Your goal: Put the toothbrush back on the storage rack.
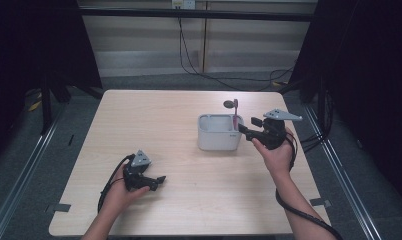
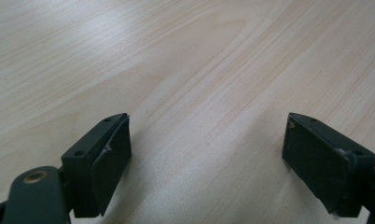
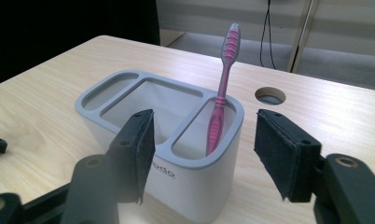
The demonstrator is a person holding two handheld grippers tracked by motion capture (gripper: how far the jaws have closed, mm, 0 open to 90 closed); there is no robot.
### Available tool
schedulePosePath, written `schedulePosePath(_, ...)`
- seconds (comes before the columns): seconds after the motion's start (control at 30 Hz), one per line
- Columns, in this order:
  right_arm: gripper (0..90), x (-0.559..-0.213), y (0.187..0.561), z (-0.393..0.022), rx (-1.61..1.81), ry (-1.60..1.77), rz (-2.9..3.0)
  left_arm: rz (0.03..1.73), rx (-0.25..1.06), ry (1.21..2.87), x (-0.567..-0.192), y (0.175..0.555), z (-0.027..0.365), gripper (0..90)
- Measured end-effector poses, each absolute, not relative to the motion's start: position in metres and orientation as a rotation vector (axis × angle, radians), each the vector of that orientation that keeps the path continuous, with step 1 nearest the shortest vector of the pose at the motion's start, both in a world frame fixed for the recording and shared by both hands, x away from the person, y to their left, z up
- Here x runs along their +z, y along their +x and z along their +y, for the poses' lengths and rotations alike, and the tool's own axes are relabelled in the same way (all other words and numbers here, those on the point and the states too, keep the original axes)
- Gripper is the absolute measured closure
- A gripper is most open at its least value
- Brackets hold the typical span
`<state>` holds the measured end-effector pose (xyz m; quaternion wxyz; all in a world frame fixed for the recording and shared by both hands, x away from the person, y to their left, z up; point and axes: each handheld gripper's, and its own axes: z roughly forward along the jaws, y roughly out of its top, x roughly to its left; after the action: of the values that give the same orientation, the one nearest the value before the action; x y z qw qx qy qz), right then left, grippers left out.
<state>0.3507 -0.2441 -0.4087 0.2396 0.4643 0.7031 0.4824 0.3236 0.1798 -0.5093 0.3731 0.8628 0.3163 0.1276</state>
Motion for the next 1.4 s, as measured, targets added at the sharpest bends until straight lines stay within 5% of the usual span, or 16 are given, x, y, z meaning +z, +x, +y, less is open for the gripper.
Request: schedulePosePath(1.4,22.2,-0.441,0.327,-0.263,1.268,1.295,2.059,0.812,0.327,2.209,-0.509,0.324,0.180,15.3)
